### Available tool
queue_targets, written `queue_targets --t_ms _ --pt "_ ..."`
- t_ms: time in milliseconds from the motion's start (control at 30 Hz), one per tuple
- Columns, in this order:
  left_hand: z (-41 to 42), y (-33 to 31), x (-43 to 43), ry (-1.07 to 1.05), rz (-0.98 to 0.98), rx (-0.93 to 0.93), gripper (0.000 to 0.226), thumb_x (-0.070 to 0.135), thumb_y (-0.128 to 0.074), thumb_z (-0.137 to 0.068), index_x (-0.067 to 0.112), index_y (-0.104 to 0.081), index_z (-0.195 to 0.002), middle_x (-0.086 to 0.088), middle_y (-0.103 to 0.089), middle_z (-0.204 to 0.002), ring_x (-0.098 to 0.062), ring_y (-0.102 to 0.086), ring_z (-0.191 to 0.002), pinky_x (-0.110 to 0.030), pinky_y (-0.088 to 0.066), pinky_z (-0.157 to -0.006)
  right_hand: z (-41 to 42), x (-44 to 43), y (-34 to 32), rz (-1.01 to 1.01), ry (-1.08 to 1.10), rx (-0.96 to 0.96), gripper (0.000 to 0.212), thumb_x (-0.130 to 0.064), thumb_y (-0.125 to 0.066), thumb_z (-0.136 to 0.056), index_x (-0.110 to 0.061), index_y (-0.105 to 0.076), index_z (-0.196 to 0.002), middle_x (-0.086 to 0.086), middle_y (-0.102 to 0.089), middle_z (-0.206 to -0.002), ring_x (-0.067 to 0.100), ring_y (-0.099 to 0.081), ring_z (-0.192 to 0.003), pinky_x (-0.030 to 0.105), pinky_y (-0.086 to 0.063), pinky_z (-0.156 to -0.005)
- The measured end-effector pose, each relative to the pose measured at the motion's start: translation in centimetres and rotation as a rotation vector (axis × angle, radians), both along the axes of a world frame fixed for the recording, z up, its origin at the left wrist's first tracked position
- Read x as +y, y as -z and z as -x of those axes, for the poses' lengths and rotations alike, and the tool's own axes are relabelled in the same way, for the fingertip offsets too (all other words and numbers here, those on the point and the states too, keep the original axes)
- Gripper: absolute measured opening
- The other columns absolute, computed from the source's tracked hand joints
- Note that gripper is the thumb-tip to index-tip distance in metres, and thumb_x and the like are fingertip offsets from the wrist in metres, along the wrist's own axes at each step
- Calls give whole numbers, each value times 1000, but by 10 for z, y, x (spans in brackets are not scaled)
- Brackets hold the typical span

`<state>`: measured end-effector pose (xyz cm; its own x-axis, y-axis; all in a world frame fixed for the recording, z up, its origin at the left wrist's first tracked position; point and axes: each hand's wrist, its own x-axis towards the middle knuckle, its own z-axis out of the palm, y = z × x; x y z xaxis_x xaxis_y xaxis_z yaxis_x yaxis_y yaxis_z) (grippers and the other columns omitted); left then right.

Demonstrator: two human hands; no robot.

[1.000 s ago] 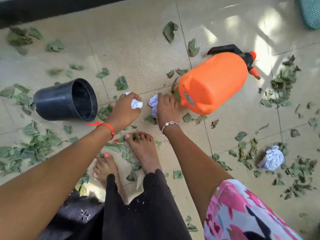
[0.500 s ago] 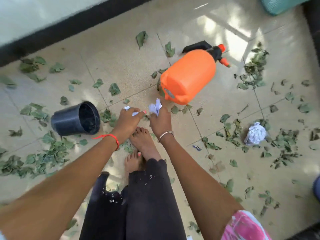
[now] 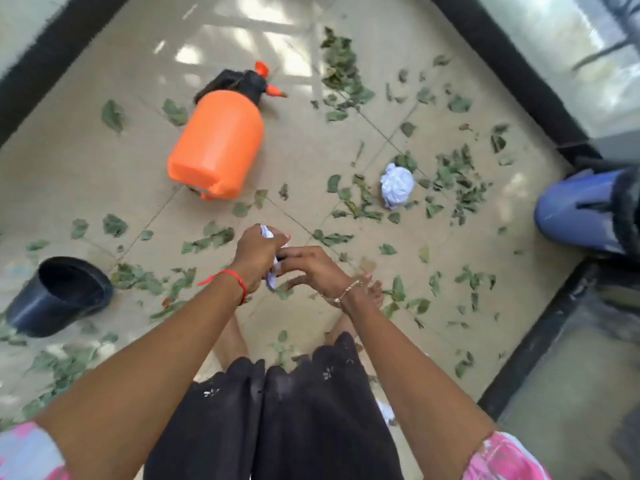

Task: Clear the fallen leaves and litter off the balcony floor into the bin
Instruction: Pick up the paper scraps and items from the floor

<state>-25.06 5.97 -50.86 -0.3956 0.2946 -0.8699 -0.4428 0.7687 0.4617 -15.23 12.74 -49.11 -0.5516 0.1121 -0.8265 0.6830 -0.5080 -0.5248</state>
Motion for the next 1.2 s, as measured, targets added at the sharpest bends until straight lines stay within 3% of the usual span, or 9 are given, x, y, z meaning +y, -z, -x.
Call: queue_targets --t_ms 67,200,333,433,533,800,1033,1100,1200 --pt "-11 10 19 57 4 83 28 18 -65 -86 14 -50 -62 -4 -47 -57 -20 -45 -56 -26 -34 -52 -20 29 19 -6 155 -102 17 0 -52 -87 -8 -66 -83 3 -64 -69 14 -60 -59 26 -46 -54" --pt "-36 38 57 107 -59 191 23 18 -63 -87 11 -51 -69 -2 -48 -58 -14 -44 -53 -24 -34 -50 -61 89 82 -498 367 -394 9 -1 -61 -79 -6 -67 -84 9 -60 -69 21 -54 -64 32 -44 -60" --pt "-47 74 82 131 -119 239 18 14 -58 -90 6 -54 -74 -5 -52 -63 -20 -49 -56 -23 -40 -51 -76 153 132 -813 201 -441 43 -1 -57 -82 2 -50 -125 19 -52 -125 28 -49 -114 27 -37 -91" --pt "-44 108 85 115 -105 266 22 16 -58 -90 17 -50 -69 -4 -55 -70 -28 -58 -78 -39 -47 -73 -70 189 165 -890 136 -472 65 -1 -54 -85 -17 -29 -143 12 -27 -147 24 -34 -127 19 -30 -97" --pt "-38 132 83 101 -108 220 21 15 -58 -90 19 -51 -71 -3 -54 -71 -29 -57 -84 -48 -50 -89 -65 210 191 -923 -133 -697 75 -8 -53 -89 -31 -11 -147 6 -11 -153 30 -18 -136 38 -25 -106" --pt "-39 134 73 143 -69 226 23 12 -54 -93 22 -50 -73 4 -54 -75 -8 -52 -70 -24 -42 -67 -81 216 186 -1135 234 -648 48 0 -49 -89 -15 -36 -133 9 -35 -139 28 -35 -125 35 -40 -91" --pt "-80 82 92 92 -93 21 12 24 -61 -90 14 -56 -95 -1 -61 -64 -15 -56 -55 -23 -48 -55 -95 135 111 -893 713 -347 42 9 -46 -89 3 -43 -130 18 -54 -122 15 -49 -95 -6 -32 -57" --pt "-97 62 103 36 -116 -84 16 30 -57 -92 14 -56 -91 -2 -57 -44 -14 -53 -37 -22 -50 -46 -95 97 86 -810 685 -284 45 10 -48 -86 2 -45 -130 17 -54 -125 14 -49 -102 -6 -32 -70" --pt "-123 36 117 31 -130 -205 28 43 -55 -89 16 -59 -85 -6 -65 -66 -19 -63 -57 -30 -54 -60 -110 57 47 -683 623 -205 46 7 -50 -88 0 -44 -133 11 -52 -127 16 -45 -119 2 -28 -95"
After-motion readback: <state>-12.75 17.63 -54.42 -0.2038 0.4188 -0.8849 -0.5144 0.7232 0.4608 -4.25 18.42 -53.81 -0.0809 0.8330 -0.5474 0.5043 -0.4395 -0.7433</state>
